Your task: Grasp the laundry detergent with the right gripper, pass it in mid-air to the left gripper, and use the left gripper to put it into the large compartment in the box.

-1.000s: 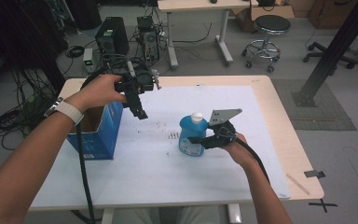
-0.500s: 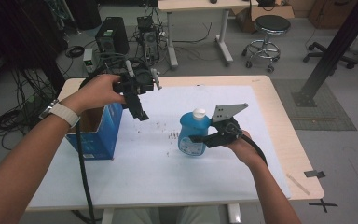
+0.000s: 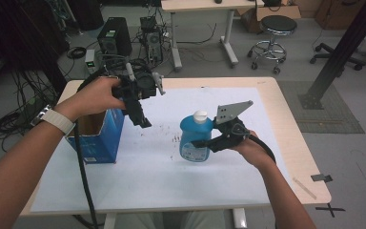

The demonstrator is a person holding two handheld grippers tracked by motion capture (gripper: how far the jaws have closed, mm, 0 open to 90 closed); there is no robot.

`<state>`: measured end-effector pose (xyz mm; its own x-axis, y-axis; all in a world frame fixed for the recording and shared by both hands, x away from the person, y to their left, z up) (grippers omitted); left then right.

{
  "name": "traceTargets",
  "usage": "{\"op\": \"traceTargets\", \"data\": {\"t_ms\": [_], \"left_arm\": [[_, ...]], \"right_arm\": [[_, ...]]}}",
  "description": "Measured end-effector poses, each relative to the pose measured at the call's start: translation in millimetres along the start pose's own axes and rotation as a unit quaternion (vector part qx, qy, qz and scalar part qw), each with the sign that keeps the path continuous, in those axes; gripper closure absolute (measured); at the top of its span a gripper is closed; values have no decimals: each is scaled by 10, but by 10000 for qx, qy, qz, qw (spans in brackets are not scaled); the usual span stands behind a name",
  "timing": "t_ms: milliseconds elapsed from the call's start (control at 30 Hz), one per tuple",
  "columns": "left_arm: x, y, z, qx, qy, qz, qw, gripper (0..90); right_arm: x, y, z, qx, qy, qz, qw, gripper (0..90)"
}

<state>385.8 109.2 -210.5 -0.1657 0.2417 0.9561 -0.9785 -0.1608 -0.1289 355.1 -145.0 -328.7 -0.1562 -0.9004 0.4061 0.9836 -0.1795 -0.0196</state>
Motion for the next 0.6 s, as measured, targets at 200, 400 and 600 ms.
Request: {"op": "traceTargets", "data": {"t_ms": [200,400,600], "left_arm": [[40,100,40,-97,-4,-59,9999,54],[132,238,115,-304,32,-82,9995,55],[206,327,170,-414,88,-143,9990,55]], "right_arm": [[-13,-51,64,48,55,165,9998,448],[-69,-83,108,115,67,294,9995,448],[-141,-118,183,227,56,404,9989,448]]}}
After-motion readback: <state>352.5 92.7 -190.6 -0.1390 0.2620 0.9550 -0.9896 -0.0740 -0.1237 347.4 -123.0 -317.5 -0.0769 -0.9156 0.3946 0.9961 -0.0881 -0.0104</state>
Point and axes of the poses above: each handheld gripper's, and its own axes: x roughly backward along the jaws, z roughly out of its top, y roughly to its right, the point moved 1 cm from there along -x, roughly forward along the jaws, and after that the axes turned 5 degrees about y, right-handed, at the moved point
